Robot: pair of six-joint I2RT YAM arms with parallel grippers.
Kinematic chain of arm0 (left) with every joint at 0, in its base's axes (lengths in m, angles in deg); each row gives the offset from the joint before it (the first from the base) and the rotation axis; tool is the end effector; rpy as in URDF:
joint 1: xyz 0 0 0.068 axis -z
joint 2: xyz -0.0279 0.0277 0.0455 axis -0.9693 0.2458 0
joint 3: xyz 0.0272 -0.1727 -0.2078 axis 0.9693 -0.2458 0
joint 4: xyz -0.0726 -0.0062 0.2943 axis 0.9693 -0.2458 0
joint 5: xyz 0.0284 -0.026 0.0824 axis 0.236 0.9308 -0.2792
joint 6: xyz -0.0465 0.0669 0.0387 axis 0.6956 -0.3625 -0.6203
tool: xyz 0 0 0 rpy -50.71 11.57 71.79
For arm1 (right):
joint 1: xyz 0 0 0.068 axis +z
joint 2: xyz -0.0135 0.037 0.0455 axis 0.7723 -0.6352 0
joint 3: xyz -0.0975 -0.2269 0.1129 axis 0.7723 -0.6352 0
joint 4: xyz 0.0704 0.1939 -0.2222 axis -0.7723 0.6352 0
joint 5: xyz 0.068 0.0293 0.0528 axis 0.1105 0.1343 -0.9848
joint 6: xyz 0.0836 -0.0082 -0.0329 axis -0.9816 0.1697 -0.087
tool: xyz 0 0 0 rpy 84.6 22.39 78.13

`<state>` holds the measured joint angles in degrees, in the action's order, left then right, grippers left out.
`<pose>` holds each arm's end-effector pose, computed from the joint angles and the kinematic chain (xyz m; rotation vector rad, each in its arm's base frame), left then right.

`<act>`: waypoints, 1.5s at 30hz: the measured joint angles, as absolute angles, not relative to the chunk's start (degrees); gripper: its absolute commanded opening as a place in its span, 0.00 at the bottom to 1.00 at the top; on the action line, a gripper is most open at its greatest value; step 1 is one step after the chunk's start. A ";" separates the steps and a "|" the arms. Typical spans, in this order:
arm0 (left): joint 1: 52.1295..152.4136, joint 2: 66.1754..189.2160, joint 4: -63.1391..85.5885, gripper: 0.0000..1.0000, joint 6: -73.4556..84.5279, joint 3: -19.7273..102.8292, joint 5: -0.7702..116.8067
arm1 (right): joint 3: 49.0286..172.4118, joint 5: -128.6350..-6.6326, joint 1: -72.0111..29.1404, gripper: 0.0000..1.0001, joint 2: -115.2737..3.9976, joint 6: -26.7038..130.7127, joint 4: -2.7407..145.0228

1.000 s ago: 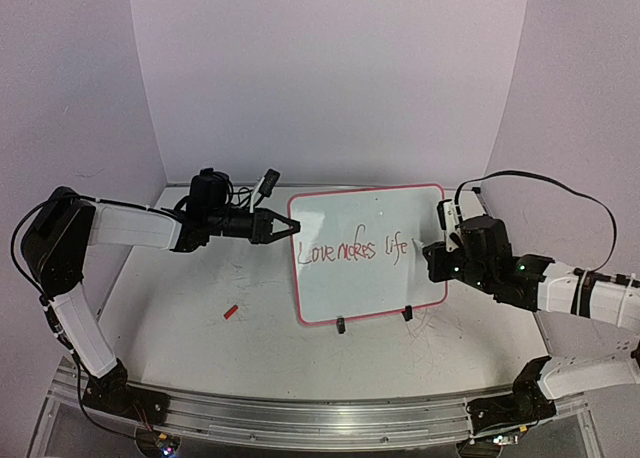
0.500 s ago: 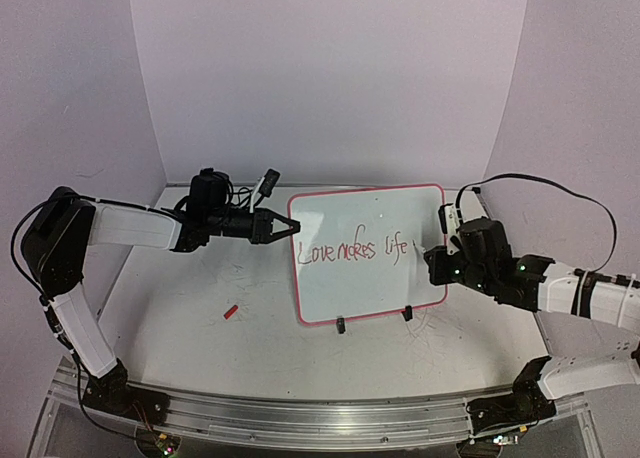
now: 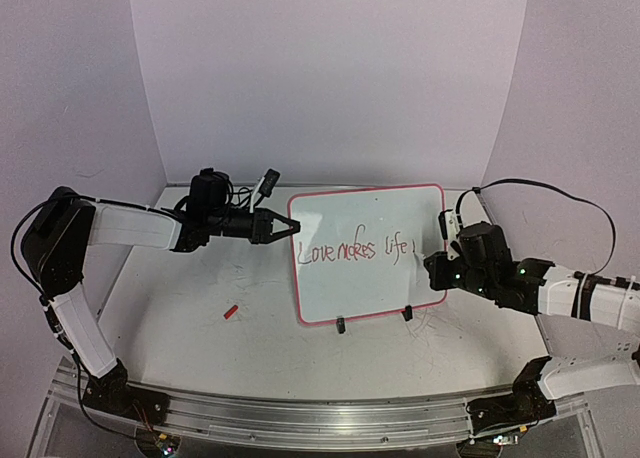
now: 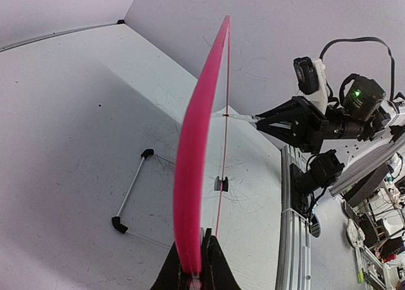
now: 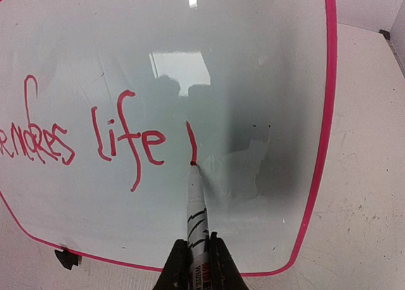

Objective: Write a sentence on the whiteboard

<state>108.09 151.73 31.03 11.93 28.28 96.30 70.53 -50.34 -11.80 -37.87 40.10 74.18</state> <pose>0.3443 -0.2871 0.1890 0.8343 1.8443 -1.3431 0.2553 0.1877 0.1859 -0.2724 2.1230 0.4175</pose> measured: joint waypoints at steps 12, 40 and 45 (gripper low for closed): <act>108.11 151.73 31.03 0.00 11.93 28.28 96.28 | 71.04 -48.75 -11.76 0.00 -38.23 40.15 73.51; 108.11 151.73 31.03 0.00 11.89 28.28 96.35 | 72.23 -48.93 -12.96 0.00 -35.40 38.87 70.41; 108.11 151.73 31.03 0.00 11.89 28.28 96.35 | 72.23 -48.91 -13.61 0.00 -36.18 38.60 70.27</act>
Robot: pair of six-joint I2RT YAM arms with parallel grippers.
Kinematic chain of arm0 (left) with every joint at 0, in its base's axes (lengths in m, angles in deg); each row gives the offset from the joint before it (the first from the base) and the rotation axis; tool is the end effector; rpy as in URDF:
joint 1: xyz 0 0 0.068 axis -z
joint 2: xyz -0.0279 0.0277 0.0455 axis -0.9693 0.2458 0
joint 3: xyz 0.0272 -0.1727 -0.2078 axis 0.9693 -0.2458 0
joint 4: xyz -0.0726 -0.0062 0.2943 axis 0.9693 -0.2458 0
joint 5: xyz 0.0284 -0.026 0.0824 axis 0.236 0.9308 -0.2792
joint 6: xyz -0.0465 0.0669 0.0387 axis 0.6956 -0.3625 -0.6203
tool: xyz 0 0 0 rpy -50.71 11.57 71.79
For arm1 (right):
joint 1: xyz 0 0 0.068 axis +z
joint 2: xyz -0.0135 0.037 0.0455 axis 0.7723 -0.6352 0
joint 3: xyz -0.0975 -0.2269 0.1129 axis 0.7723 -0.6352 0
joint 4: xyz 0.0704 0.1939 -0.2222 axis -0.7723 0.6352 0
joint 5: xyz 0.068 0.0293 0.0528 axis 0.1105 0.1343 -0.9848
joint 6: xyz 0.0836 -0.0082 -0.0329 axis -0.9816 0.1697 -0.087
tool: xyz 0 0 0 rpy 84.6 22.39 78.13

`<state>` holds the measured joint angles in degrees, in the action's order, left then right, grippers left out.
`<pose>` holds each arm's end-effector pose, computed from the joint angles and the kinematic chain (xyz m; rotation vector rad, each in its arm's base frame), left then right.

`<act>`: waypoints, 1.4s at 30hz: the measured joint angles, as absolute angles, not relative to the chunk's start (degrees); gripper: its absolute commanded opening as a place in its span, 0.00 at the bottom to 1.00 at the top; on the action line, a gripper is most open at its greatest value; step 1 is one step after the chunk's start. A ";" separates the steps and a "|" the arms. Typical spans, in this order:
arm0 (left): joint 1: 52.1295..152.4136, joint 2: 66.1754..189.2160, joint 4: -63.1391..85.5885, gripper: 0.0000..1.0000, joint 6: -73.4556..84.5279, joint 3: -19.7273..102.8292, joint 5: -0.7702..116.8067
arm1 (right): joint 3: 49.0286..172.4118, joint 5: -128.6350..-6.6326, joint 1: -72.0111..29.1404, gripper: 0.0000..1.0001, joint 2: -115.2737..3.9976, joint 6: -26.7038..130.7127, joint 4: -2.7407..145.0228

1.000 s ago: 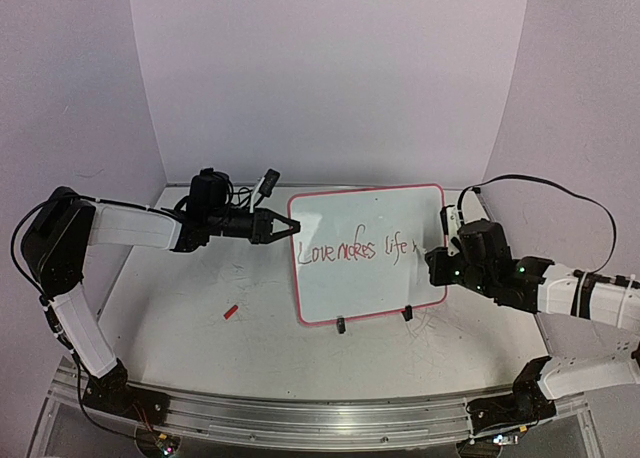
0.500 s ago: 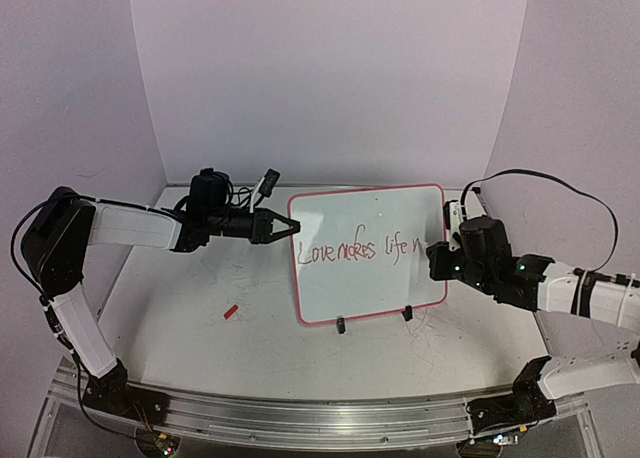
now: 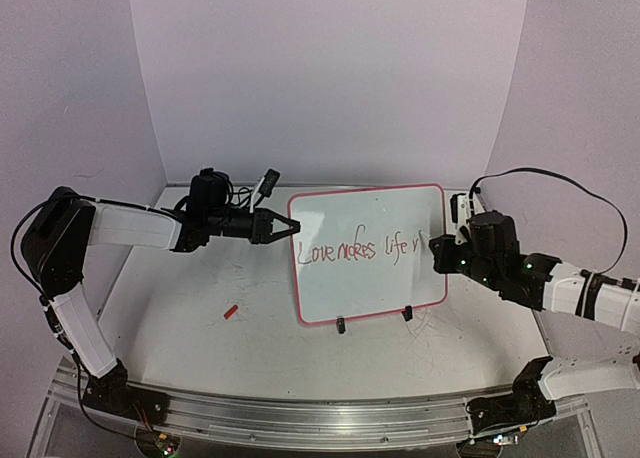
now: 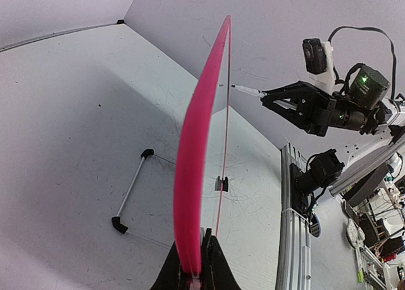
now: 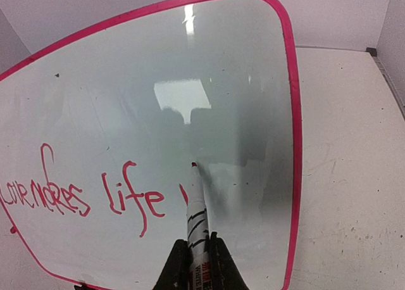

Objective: Write a sentence on the whiteboard

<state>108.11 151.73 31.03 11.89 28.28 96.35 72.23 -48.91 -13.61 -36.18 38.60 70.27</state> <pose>0.3442 -0.2873 0.1890 0.8359 1.8435 -1.3437 0.2673 0.1817 0.2167 -0.1676 2.0063 0.4508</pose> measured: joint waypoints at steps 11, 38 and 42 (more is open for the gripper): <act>108.11 151.73 31.01 0.00 11.93 28.28 96.28 | 72.23 -48.39 -13.68 0.00 -38.60 37.79 70.57; 108.13 151.73 31.01 0.00 11.87 28.28 96.32 | 71.82 -49.34 -13.90 0.00 -36.19 37.52 73.18; 108.13 151.73 31.01 0.00 11.87 28.28 96.32 | 71.69 -49.27 -13.90 0.00 -36.31 37.54 72.74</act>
